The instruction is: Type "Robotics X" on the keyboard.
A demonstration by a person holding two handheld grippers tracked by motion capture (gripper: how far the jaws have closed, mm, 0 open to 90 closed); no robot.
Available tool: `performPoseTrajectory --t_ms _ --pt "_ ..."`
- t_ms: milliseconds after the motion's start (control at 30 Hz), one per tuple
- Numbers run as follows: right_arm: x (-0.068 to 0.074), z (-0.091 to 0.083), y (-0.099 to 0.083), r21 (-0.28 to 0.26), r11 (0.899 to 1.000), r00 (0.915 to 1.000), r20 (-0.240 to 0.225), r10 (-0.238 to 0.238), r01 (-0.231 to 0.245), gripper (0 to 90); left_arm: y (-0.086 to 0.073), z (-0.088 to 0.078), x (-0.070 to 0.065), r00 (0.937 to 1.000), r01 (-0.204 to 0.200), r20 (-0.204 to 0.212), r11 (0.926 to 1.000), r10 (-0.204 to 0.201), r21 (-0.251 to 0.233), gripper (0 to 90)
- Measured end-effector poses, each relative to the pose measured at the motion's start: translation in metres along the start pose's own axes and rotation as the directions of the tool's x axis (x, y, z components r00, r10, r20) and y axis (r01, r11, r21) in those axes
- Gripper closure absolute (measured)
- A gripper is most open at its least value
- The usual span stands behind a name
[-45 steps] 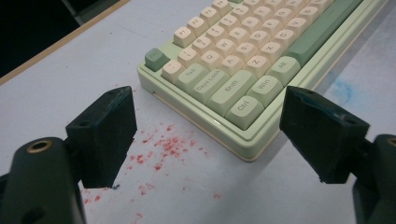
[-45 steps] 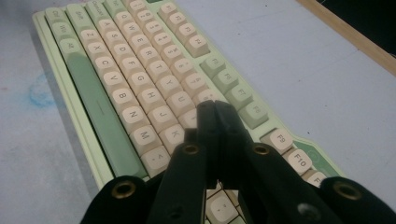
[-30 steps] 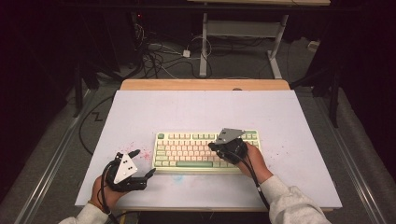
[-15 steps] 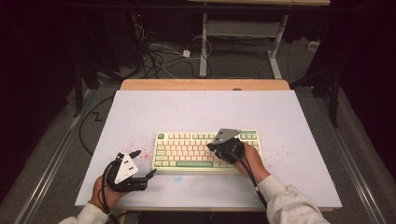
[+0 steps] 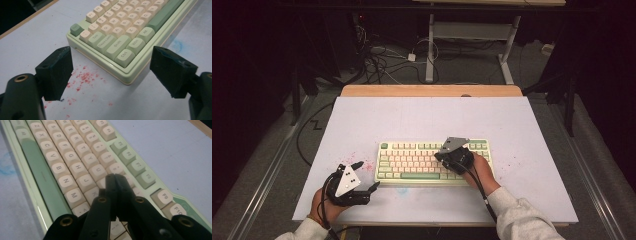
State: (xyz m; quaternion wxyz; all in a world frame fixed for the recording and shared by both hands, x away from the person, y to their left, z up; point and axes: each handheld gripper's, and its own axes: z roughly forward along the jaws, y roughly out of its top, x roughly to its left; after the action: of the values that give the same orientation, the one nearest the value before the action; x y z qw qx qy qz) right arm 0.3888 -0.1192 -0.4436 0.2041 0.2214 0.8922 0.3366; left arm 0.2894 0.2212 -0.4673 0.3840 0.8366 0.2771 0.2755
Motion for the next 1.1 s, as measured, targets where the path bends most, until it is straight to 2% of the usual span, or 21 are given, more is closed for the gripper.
performPoseTrajectory --t_ms 133,267,1100 --pt "-0.0028 0.0014 -0.0008 0.009 1.0 0.9998 0.021 0.008 -0.008 90.0 0.0001 -0.0001 -0.0002 1.0 0.0 -0.001 1.0 0.0 0.0 17.9" --pt "-0.0048 0.0011 -0.0015 0.006 1.0 0.9996 0.021 0.017 -0.017 90.0 0.0 0.0001 -0.0002 1.0 -0.002 0.001 1.0 0.002 0.001 17.9" --pt "-0.0018 0.0064 -0.0026 0.04 0.999 0.9997 0.026 -0.001 0.0 90.0 0.0002 0.001 -0.0008 0.9999 -0.01 0.007 0.9999 0.009 0.01 17.9"
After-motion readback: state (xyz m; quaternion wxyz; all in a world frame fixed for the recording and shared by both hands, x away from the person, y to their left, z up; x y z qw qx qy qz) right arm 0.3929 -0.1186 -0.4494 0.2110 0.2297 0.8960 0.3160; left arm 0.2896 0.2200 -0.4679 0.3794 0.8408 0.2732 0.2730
